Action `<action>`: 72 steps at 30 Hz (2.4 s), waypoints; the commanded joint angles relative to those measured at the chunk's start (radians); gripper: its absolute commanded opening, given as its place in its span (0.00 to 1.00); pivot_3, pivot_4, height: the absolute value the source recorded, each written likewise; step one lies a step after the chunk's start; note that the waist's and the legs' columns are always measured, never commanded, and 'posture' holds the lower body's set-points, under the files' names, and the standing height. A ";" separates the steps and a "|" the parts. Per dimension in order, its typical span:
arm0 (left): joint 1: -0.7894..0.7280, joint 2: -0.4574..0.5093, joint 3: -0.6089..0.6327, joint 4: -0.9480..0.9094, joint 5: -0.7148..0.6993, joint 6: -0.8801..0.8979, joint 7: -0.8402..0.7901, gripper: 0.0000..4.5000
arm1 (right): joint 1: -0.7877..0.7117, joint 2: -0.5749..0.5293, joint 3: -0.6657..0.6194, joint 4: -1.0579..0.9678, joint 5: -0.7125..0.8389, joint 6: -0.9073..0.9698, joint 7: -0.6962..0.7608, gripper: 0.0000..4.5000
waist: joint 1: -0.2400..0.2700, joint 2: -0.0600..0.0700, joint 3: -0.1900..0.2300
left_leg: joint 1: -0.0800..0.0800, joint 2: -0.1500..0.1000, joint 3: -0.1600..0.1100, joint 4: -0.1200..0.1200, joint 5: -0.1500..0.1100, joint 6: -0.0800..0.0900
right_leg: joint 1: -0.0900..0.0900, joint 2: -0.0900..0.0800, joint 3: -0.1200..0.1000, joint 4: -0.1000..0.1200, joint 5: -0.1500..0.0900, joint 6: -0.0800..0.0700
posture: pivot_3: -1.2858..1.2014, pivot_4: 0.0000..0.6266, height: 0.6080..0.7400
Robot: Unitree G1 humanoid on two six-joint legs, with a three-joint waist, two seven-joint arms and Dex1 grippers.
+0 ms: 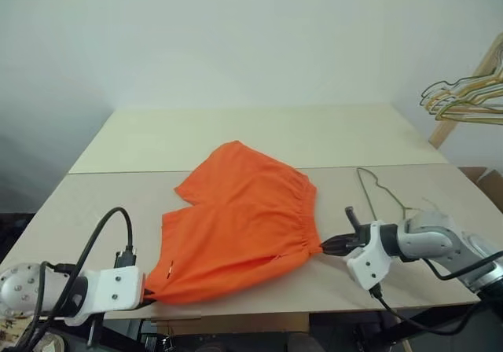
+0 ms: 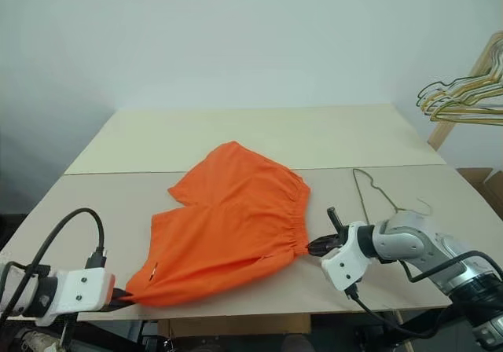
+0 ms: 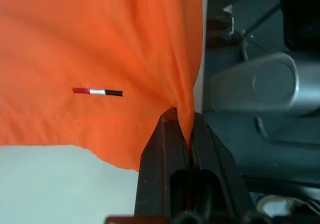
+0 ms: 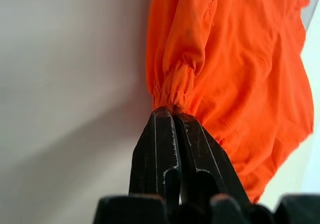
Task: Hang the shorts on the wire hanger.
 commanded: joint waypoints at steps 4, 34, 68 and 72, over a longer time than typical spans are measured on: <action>-0.068 -0.055 -0.036 0.045 0.027 -0.070 0.039 0.00 | 0.005 -0.022 -0.026 -0.006 0.015 -0.066 0.055 0.12 | 0.023 0.000 0.000 | -0.001 0.000 0.000 0.000 -0.001 0.000 | 0.000 -0.001 0.000 -0.002 0.000 0.000 | 0.49 0.00 1.00; -0.708 -0.324 -0.063 0.044 -0.628 0.347 0.205 0.99 | -0.272 0.351 -0.402 0.199 0.363 1.721 -0.411 1.00 | 0.029 0.001 -0.003 | -0.036 0.004 0.001 0.005 0.007 -0.017 | -0.036 0.000 -0.001 0.009 0.004 -0.006 | 0.48 0.00 1.00; -0.778 -0.311 -0.205 0.085 -0.557 0.296 0.096 1.00 | -0.218 0.409 -0.454 0.323 0.359 1.810 -0.471 0.02 | -0.025 -0.001 -0.005 | -0.027 0.004 0.001 0.004 0.005 -0.008 | -0.026 0.009 0.001 0.009 0.004 -0.005 | 0.48 0.00 1.00; -0.763 -0.304 -0.217 0.095 -0.511 0.274 0.095 1.00 | -0.235 0.439 -0.516 0.305 0.370 1.796 -0.514 0.02 | -0.024 -0.001 -0.005 | -0.023 0.005 0.001 0.004 0.005 -0.007 | -0.022 0.009 0.001 0.008 0.004 -0.005 | 0.48 0.00 1.00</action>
